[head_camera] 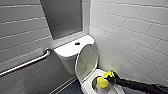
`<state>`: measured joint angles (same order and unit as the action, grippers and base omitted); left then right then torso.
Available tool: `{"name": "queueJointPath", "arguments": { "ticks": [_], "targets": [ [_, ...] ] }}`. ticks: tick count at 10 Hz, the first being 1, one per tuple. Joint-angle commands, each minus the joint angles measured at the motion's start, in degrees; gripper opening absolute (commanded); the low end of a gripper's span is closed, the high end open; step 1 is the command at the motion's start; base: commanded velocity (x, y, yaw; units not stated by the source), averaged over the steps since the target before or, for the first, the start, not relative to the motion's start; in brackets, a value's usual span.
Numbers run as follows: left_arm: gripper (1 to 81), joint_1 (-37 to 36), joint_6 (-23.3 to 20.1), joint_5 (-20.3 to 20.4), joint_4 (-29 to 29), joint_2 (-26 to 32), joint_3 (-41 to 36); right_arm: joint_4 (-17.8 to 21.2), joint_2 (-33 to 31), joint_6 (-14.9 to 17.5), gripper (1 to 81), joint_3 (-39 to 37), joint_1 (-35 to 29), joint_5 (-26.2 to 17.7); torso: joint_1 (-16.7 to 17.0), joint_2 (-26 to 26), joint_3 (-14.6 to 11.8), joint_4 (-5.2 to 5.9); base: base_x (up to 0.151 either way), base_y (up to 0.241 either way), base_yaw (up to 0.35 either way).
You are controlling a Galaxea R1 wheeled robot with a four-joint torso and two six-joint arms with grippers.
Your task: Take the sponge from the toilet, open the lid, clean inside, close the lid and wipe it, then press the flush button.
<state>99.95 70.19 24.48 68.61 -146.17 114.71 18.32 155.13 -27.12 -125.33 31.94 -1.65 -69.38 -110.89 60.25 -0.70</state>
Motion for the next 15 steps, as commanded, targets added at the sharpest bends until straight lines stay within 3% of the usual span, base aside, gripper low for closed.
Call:
{"name": "queueJointPath", "arguments": {
  "ticks": [1,5,10,15],
  "targets": [
    [81.1,1.87,-0.58,-0.84,1.00,1.40,-1.51,2.86,-6.19,-0.74,1.0,6.50,-4.47,2.08,0.00,0.00,0.00,0.00,0.000,0.000,0.000],
    [81.1,1.87,-0.67,-0.75,1.26,1.31,-1.60,3.03,-12.34,-0.82,1.0,13.00,2.64,7.87,0.00,0.00,0.00,0.00,0.000,0.000,0.000],
    [81.1,1.87,-0.76,-0.83,1.35,0.34,-1.60,2.33,-22.62,-0.03,1.0,28.63,11.18,16.41,0.00,-0.02,0.00,0.00,0.000,0.000,0.000],
    [81.1,1.87,-0.94,-0.92,1.35,0.25,-1.42,0.58,-28.61,0.14,1.0,37.79,24.34,26.15,0.00,-0.04,0.00,0.00,0.000,0.000,0.000]
  ]
}}
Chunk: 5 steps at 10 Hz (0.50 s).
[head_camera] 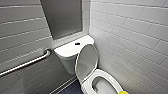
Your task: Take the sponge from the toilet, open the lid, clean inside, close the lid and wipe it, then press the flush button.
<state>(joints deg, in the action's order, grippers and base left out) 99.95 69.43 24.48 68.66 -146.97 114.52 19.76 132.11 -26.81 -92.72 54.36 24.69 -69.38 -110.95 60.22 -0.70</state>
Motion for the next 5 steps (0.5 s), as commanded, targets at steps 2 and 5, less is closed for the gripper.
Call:
{"name": "queueJointPath", "arguments": {
  "ticks": [2,5],
  "targets": [
    [81.1,1.87,-0.78,-0.92,1.30,0.88,-1.14,-2.96,-7.00,-0.26,1.0,7.12,6.33,3.87,0.00,0.00,0.00,0.00,0.000,0.000,0.000],
    [81.1,1.87,-1.05,-1.10,1.30,0.09,-0.52,-6.05,-10.35,0.00,1.0,15.65,8.28,5.11,0.00,-0.05,0.00,0.00,0.000,0.000,0.000]
  ]
}}
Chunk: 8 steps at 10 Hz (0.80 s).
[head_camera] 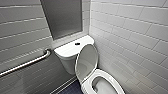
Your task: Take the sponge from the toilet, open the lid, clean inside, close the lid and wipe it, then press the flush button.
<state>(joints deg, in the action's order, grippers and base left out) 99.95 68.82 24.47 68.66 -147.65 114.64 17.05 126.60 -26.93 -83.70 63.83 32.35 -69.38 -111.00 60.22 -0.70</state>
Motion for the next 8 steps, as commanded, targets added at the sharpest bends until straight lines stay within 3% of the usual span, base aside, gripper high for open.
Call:
{"name": "queueJointPath", "arguments": {
  "ticks": [1,3,6,8],
  "targets": [
    [81.1,1.79,-0.44,-1.09,1.30,0.51,-0.56,-3.96,-6.67,0.99,1.0,9.77,-1.90,-2.73,0.00,0.00,0.00,0.00,0.000,0.000,0.000],
    [81.1,1.61,-0.35,-1.09,2.53,0.07,-0.56,-3.52,-9.40,4.86,1.0,14.18,-4.09,-4.22,0.00,0.00,0.00,0.00,0.000,0.000,0.000],
    [81.1,1.44,-0.35,-1.26,2.54,-0.46,0.15,-3.35,-9.94,6.10,1.0,16.29,-11.73,-11.85,0.00,0.00,0.00,0.00,0.000,0.000,0.000],
    [81.1,1.09,-0.35,-1.26,2.54,-1.15,0.67,-2.38,-6.01,6.10,1.0,13.68,-16.48,-17.21,0.00,0.00,0.00,0.00,0.000,0.000,0.000]
  ]
}}
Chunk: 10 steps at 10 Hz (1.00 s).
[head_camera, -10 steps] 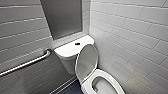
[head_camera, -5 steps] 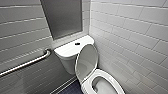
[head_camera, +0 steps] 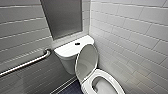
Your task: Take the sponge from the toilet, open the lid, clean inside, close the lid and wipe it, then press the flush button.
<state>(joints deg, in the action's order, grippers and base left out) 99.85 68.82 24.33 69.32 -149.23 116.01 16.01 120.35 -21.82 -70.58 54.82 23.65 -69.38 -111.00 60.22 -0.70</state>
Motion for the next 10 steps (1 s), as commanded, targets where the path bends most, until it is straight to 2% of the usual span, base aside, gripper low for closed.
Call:
{"name": "queueJointPath", "arguments": {
  "ticks": [1,7,10],
  "targets": [
    [81.1,1.01,-0.35,-1.13,1.96,0.06,-0.43,-1.33,2.88,0.99,1.0,-1.54,-8.97,-10.36,0.00,0.00,0.00,0.00,0.000,0.000,0.000],
    [81.1,0.83,-0.26,-0.95,1.79,-0.64,1.15,0.25,12.75,0.90,1.0,-14.13,-23.99,-23.12,0.00,0.00,0.00,0.00,0.000,0.000,0.000],
    [81.1,0.74,-0.17,-0.95,1.79,-0.47,1.15,0.25,18.99,0.38,1.0,-22.83,-31.20,-30.15,0.00,0.00,0.00,0.00,0.000,0.000,0.000]
  ]
}}
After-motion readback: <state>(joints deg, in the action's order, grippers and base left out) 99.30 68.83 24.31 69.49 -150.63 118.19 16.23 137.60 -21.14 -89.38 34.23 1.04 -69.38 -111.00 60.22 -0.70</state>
